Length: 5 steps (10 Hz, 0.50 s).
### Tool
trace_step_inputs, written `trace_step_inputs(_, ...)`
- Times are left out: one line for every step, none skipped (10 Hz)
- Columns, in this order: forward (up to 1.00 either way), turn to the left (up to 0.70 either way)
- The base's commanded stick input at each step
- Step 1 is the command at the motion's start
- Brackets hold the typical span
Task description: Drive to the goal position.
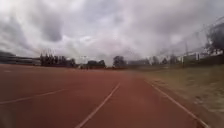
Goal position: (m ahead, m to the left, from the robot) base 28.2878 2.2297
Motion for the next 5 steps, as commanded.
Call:
trace_step_inputs(0.85, 0.00)
trace_step_inputs(0.85, 0.00)
trace_step_inputs(0.85, 0.00)
trace_step_inputs(0.85, 0.00)
trace_step_inputs(0.85, 0.00)
